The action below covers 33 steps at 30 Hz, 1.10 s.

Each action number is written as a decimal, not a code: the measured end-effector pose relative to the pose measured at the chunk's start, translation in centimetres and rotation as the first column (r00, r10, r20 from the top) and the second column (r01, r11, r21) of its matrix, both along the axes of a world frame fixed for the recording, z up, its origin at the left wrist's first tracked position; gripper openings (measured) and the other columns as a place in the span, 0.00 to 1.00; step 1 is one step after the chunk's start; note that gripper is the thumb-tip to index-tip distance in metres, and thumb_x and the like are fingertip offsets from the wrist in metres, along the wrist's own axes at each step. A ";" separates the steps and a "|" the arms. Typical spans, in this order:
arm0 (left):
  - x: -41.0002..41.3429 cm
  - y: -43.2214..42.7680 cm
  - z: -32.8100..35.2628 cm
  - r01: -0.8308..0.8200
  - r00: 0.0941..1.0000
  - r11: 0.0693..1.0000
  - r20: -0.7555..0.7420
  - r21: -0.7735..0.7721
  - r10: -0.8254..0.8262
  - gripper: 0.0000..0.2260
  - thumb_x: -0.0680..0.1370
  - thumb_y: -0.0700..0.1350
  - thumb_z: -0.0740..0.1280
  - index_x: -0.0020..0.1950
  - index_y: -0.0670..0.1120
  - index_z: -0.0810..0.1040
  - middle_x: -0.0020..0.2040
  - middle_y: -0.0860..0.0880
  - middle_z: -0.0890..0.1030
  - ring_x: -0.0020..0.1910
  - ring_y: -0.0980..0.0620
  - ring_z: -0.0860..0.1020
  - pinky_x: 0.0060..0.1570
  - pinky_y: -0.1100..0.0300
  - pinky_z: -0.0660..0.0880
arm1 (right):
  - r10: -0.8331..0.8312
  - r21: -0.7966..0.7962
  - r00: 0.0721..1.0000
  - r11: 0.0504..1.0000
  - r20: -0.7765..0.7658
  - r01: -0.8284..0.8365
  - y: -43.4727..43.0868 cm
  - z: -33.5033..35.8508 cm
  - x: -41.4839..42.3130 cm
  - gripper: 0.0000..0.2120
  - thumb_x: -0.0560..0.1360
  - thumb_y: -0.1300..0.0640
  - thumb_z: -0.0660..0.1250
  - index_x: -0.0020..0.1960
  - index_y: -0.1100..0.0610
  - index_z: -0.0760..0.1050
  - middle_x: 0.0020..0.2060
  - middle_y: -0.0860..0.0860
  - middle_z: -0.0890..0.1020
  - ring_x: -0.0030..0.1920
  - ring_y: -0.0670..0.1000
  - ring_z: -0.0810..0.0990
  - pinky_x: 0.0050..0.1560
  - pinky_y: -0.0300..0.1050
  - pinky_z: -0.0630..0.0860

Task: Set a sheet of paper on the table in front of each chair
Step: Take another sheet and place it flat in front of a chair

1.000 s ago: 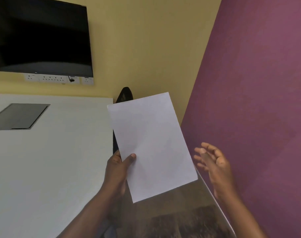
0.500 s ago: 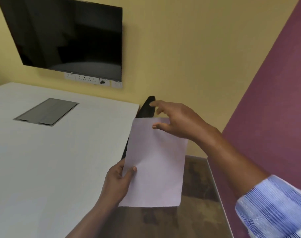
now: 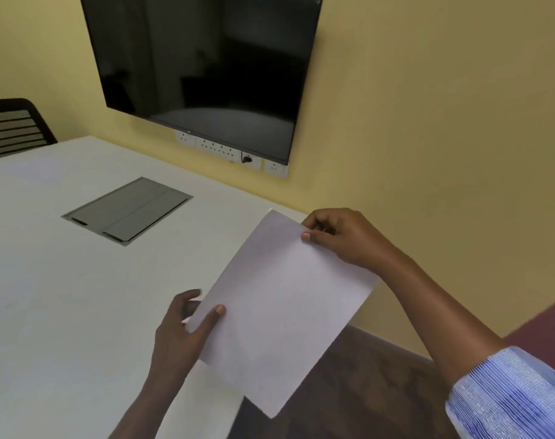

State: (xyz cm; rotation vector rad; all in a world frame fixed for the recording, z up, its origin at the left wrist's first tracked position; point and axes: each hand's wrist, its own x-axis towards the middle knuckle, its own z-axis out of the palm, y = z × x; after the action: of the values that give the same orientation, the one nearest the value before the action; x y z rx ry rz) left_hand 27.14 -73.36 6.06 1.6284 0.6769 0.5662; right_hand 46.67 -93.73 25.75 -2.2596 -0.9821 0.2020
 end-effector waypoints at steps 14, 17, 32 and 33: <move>22.8 15.6 -11.1 0.005 0.995 0.789 -0.072 -0.615 -0.063 0.19 0.69 0.49 0.78 0.58 0.48 0.84 0.56 0.47 0.87 0.55 0.46 0.85 0.50 0.52 0.79 | -0.362 0.093 0.542 0.763 -0.759 0.640 12.3 -19.0 23.9 0.02 0.77 0.59 0.72 0.49 0.56 0.81 0.48 0.56 0.86 0.47 0.55 0.84 0.49 0.50 0.82; 26.2 18.0 -12.6 -0.066 0.983 0.835 -0.179 -0.546 -0.039 0.07 0.74 0.42 0.75 0.51 0.48 0.85 0.49 0.47 0.88 0.47 0.44 0.86 0.46 0.53 0.80 | -0.385 0.041 0.428 0.703 -0.818 0.710 13.6 -22.7 25.6 0.03 0.79 0.60 0.70 0.51 0.58 0.80 0.52 0.60 0.84 0.50 0.58 0.82 0.48 0.52 0.81; 37.6 25.0 -20.1 0.127 0.836 0.974 -0.549 0.186 -0.005 0.13 0.77 0.47 0.72 0.58 0.43 0.79 0.52 0.40 0.84 0.52 0.37 0.81 0.47 0.51 0.74 | -0.574 -0.252 0.223 0.632 -0.788 0.733 18.0 -36.2 28.6 0.03 0.79 0.62 0.68 0.52 0.60 0.80 0.51 0.60 0.85 0.48 0.59 0.83 0.52 0.55 0.82; 37.5 24.5 -20.5 0.114 0.846 0.962 -0.532 0.249 0.038 0.19 0.76 0.48 0.72 0.64 0.43 0.76 0.55 0.39 0.82 0.54 0.36 0.80 0.50 0.49 0.74 | -0.581 -0.259 0.210 0.619 -0.786 0.742 18.1 -36.6 28.6 0.03 0.79 0.62 0.69 0.51 0.60 0.80 0.50 0.60 0.85 0.47 0.58 0.83 0.51 0.55 0.82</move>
State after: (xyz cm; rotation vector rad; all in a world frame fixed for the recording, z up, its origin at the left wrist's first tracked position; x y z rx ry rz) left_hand 64.61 -48.85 -14.43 2.0851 1.0040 0.1657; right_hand 75.29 -75.62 -10.89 -1.8187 0.5330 0.6757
